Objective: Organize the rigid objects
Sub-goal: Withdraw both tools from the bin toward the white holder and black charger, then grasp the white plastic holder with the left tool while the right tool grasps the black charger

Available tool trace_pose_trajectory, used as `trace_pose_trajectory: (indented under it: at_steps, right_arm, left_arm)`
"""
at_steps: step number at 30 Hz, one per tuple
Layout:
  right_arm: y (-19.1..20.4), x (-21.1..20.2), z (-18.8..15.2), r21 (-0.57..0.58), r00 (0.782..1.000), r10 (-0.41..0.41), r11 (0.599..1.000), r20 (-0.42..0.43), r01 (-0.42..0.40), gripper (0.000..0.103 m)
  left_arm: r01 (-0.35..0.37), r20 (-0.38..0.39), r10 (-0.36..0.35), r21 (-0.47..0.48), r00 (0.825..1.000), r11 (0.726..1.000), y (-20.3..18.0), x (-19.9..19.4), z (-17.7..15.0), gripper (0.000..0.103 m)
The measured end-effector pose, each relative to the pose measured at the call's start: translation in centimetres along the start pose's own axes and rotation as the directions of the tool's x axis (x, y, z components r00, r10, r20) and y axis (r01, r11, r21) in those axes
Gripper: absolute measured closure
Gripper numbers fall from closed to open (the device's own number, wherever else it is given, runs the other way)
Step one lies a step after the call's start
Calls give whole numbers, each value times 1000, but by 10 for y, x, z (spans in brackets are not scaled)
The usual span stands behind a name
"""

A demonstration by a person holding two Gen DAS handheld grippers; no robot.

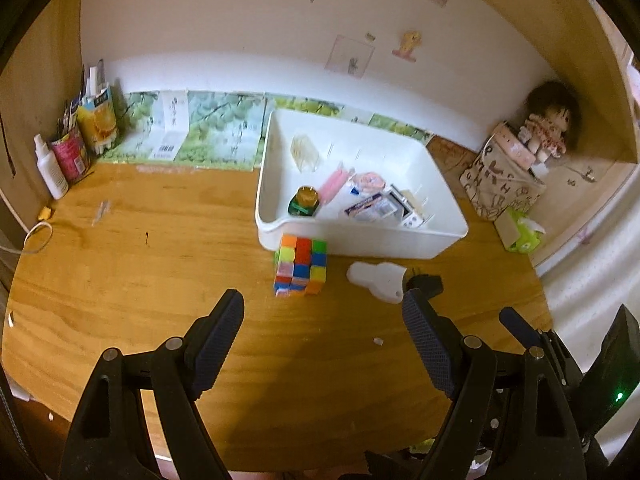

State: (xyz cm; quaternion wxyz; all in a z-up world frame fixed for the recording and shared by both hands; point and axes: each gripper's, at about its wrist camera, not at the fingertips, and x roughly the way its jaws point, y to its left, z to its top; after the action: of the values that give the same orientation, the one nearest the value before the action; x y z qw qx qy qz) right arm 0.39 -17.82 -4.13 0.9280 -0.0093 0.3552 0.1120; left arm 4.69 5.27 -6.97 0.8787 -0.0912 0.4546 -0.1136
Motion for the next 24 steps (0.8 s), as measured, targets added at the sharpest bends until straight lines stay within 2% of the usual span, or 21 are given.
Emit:
trace_pose_trajectory:
  at_steps: [6, 10, 24]
  right_arm:
    - [-16, 7, -13, -47, 999, -23, 999, -38, 22, 27]
    - [-35, 14, -15, -92, 997, -53, 995, -50, 48, 27]
    - [-99, 58, -20, -165, 986, 43, 984, -159, -70, 27]
  left_arm:
    - [-38, -101, 31, -69, 994, 997, -8, 23, -7, 19]
    - [-101, -157, 82, -121, 984, 987, -21, 41, -10, 19]
    - [-250, -285, 198, -158, 938, 955, -71, 95, -18, 19]
